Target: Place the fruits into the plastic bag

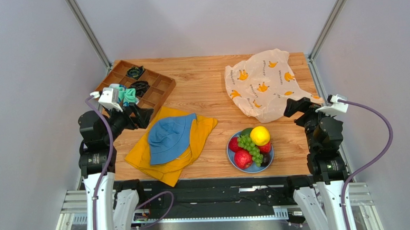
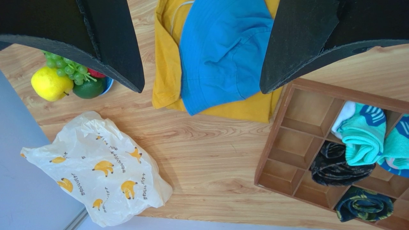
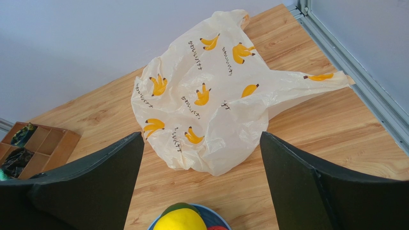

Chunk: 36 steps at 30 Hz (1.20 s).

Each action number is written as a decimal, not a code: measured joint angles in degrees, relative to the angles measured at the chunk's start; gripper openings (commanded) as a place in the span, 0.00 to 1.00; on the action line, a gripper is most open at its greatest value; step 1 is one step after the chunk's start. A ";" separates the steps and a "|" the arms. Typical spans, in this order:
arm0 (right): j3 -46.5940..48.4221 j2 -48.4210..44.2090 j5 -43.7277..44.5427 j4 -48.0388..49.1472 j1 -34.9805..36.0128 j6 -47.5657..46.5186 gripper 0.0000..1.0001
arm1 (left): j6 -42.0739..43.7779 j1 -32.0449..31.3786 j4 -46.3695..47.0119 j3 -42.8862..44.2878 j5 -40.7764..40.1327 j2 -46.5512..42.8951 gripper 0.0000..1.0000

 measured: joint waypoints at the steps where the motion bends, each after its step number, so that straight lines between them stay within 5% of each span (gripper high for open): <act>1: 0.00 0.17 -0.02 0.02 0.00 0.02 0.94 | 0.00 0.02 -0.02 0.00 -0.11 0.04 0.99; 16: 3.04 9.14 -2.27 -3.10 0.00 -0.02 1.00 | 0.24 0.15 1.60 -2.03 8.09 2.40 0.98; 28: 18.27 41.55 -4.31 -3.67 0.00 1.18 0.96 | 1.38 -1.01 -1.07 -2.03 4.39 2.69 0.95; 36: 18.45 45.92 -0.11 -5.20 -2.05 4.09 0.98 | 1.42 -1.42 -1.46 -2.03 4.09 3.52 0.90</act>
